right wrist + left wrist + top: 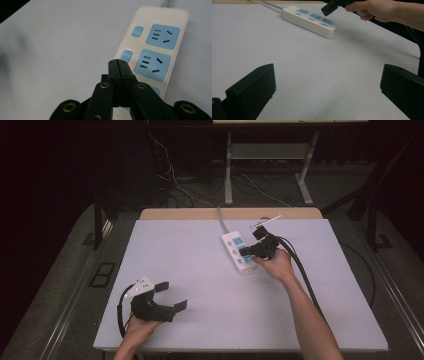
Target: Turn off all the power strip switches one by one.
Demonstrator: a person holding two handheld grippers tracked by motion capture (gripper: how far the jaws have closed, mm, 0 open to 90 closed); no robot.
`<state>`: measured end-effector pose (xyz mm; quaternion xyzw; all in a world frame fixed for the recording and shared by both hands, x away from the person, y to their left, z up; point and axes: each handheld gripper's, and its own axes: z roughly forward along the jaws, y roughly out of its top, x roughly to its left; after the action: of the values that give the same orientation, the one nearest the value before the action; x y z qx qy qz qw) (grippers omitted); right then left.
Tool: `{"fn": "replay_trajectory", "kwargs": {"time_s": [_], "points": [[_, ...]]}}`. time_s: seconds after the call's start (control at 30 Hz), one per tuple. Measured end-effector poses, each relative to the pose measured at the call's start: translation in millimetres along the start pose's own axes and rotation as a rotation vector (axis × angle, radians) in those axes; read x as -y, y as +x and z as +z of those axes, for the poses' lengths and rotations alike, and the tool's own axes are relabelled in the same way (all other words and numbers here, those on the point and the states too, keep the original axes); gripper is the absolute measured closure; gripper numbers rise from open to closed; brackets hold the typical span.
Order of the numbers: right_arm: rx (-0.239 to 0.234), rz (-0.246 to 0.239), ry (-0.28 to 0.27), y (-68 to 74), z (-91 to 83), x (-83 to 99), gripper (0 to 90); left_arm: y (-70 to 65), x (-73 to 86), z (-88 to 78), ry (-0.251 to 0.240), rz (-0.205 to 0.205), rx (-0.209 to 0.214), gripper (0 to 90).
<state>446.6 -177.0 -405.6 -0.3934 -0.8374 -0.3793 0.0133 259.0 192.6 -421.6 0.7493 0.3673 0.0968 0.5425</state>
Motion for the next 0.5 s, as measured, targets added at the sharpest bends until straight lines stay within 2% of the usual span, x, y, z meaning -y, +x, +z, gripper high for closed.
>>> {"fn": "replay_trajectory", "kwargs": {"time_s": [0.17,0.37,0.5], "points": [[-0.019,0.011,0.019,-0.7,6.0,3.5,90.0,0.3,0.1,0.1,0.001,0.001,0.000,0.0],[-0.018,0.019,0.049,-2.9,10.7,9.2,90.0,0.2,0.1,0.7,0.002,0.002,0.001,0.0],[-0.040,0.038,0.025,-5.7,11.2,11.8,90.0,0.5,0.2,1.1,0.004,0.002,-0.001,0.0]]}}
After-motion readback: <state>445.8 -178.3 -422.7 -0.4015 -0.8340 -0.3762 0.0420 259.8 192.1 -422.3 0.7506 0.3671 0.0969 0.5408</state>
